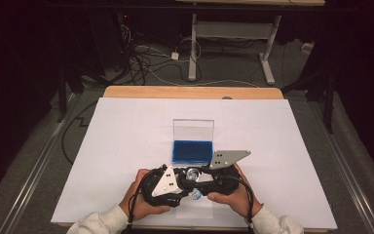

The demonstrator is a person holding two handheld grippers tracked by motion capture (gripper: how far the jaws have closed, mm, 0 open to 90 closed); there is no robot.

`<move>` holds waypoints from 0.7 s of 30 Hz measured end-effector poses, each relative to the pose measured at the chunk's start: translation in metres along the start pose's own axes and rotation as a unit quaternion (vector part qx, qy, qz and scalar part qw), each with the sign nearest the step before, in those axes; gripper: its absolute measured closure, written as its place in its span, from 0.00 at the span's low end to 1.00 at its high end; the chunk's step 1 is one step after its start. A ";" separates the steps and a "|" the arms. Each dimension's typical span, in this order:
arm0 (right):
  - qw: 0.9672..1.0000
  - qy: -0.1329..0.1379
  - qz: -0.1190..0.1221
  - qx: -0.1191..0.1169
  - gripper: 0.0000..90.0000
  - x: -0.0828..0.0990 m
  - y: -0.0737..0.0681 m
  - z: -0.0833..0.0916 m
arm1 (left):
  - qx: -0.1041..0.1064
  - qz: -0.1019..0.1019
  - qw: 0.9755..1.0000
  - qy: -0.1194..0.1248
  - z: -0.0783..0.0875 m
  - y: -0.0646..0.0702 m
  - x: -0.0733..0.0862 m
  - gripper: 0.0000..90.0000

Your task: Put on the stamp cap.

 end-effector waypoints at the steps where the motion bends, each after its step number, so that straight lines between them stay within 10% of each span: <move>1: 1.000 0.002 -0.001 -0.001 0.63 0.000 0.000 0.000 | 0.000 0.000 1.000 -0.002 -0.001 0.000 0.000 0.41; 21: 0.999 -0.005 0.016 0.044 0.63 0.001 -0.002 -0.008 | 0.023 0.016 0.999 0.022 -0.008 -0.006 0.007 0.40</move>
Point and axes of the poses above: each handheld gripper's, and its own axes: z roughly backward along the jaws, x roughly out of its underside, y roughly to its right, the point moved 8 cm from there along -z, roughly forward along the jaws, and after that the axes turned 14 degrees about x, right-handed, at the moved point
